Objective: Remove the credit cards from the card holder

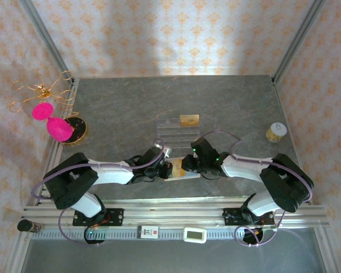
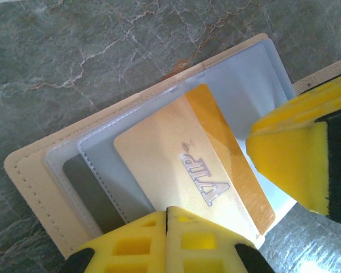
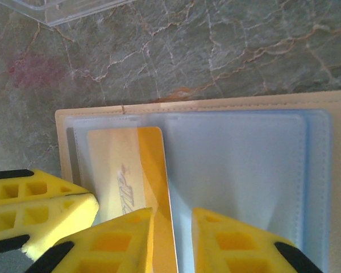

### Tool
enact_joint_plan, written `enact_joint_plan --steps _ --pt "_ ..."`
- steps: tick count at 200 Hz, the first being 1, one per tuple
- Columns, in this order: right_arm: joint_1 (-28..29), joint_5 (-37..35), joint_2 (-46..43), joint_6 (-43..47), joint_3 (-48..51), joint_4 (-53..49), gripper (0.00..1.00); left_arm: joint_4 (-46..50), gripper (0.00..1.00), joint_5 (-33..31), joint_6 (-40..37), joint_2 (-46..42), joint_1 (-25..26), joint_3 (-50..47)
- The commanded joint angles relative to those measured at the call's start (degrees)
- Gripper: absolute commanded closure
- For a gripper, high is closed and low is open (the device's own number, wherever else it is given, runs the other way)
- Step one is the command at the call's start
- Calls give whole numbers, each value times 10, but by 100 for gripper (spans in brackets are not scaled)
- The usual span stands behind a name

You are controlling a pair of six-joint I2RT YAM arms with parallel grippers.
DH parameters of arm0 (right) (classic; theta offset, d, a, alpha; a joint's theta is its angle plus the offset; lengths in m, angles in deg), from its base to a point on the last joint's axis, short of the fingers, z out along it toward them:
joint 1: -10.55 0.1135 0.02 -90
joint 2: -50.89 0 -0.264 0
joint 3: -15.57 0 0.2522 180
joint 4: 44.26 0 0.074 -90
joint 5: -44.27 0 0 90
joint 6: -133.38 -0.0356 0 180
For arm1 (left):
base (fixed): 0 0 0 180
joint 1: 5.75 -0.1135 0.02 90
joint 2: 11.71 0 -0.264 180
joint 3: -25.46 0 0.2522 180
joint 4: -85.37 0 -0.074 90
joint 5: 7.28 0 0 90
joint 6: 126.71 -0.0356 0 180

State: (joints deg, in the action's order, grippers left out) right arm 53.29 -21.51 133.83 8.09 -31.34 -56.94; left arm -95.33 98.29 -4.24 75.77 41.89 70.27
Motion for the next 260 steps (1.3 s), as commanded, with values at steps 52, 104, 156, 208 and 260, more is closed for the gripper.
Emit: enact_joint_plan --steps 52,104,156,208,260 --pt "0 48 31 13 10 37 79 7 100 -4 -7 19 2 0" --pt "-5 -40 -11 -5 29 -12 100 4 100 -5 -3 2 -2 -13" --pt "-7 -86 -69 -21 53 -49 100 -8 100 6 2 -4 -7 -20" --pt "-8 -123 -140 -14 37 -104 100 -21 100 3 8 -60 -16 -12" --pt "-8 -123 -203 4 -30 -95 100 -62 58 -11 8 -178 -37 -6"
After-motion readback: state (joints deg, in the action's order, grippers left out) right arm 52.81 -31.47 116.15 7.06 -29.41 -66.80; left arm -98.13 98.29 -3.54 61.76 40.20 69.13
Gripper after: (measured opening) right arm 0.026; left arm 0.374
